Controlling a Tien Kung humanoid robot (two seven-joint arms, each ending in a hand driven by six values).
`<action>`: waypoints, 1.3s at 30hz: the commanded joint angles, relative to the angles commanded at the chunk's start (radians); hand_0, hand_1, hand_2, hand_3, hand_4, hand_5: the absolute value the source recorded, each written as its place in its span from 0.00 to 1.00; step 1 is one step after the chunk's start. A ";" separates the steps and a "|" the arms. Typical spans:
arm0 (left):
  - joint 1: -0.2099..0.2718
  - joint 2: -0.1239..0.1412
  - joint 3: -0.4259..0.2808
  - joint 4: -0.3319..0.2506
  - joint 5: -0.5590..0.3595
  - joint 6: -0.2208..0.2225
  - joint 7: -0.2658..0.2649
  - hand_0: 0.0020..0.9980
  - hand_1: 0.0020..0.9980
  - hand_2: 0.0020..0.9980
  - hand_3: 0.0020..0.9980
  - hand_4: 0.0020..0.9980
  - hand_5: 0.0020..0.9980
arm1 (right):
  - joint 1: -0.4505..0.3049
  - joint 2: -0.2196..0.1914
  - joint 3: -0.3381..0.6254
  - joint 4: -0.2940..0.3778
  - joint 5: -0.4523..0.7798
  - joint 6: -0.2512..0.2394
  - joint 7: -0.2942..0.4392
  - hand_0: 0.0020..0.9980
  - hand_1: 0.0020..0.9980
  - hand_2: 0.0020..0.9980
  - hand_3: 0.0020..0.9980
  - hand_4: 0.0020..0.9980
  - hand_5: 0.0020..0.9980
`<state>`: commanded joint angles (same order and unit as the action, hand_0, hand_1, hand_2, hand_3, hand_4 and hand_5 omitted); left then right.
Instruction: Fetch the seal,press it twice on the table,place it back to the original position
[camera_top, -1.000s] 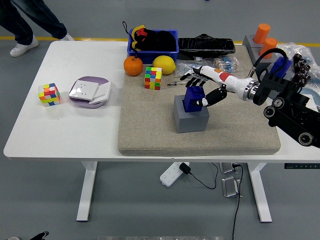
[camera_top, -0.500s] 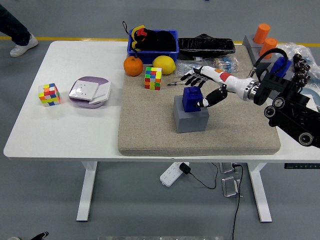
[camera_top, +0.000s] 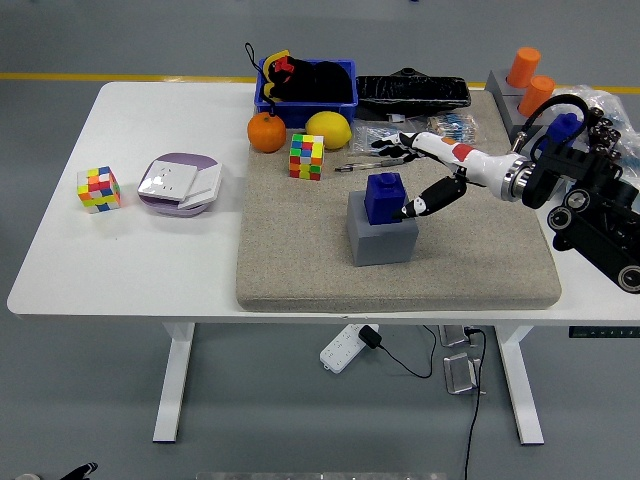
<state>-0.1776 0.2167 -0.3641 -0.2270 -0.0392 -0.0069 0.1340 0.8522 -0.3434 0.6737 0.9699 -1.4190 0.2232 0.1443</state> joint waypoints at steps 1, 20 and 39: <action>0.002 0.000 0.004 0.001 -0.004 -0.001 0.001 0.82 0.81 0.78 0.82 0.71 0.42 | -0.014 -0.013 0.019 0.007 -0.003 0.008 -0.008 0.99 1.00 0.99 1.00 1.00 0.42; 0.009 0.001 -0.001 0.004 -0.003 -0.001 0.002 0.82 0.81 0.78 0.82 0.71 0.42 | -0.302 -0.171 0.432 0.085 0.041 0.015 -0.067 0.93 0.92 0.92 0.98 1.00 0.68; 0.012 0.000 0.006 0.001 0.003 0.004 0.006 0.82 0.81 0.78 0.82 0.71 0.42 | -0.519 -0.153 0.776 0.149 0.034 -0.014 -0.109 0.89 0.87 0.87 0.91 1.00 0.60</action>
<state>-0.1655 0.2164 -0.3579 -0.2256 -0.0358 -0.0028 0.1396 0.3328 -0.4960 1.4501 1.1193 -1.3848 0.2088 0.0358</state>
